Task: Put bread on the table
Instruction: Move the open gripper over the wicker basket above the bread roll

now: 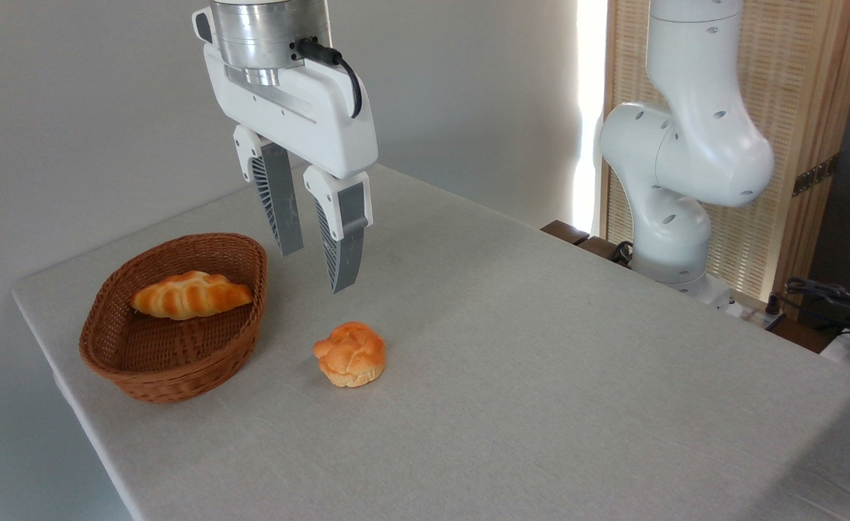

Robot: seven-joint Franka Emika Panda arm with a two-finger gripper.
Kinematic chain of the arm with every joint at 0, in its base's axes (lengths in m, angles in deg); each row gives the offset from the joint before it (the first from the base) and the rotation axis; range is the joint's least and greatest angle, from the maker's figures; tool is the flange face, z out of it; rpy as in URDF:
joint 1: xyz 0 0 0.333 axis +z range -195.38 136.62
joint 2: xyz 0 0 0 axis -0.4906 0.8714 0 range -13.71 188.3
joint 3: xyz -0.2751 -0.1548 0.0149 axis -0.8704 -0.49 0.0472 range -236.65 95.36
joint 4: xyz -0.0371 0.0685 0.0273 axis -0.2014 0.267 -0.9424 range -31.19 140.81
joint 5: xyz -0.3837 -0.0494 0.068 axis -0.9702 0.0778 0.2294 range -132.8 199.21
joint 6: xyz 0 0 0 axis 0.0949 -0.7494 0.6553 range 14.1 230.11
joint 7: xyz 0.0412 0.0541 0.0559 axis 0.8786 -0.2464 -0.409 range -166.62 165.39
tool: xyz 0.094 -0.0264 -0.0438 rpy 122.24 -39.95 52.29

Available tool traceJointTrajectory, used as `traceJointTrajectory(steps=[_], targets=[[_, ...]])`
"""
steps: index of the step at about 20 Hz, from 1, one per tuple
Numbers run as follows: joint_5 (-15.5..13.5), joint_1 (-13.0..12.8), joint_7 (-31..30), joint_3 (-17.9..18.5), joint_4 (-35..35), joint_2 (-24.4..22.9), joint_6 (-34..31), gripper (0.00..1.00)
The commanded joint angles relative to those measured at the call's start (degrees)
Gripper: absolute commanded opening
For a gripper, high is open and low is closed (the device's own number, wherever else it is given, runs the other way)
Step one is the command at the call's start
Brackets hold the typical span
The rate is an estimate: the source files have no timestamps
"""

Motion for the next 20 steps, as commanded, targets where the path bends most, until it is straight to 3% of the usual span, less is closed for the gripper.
traceJointTrajectory(steps=[1,12,20], targets=[[-1.3,0.0,0.3,0.5,-1.6,0.3,-3.2,1.0],[-3.5,0.0,-0.8,-0.3,-1.6,0.8,-2.3,1.0],[-3.6,-0.7,-8.0,-12.0,-1.2,4.4,11.1,1.0]])
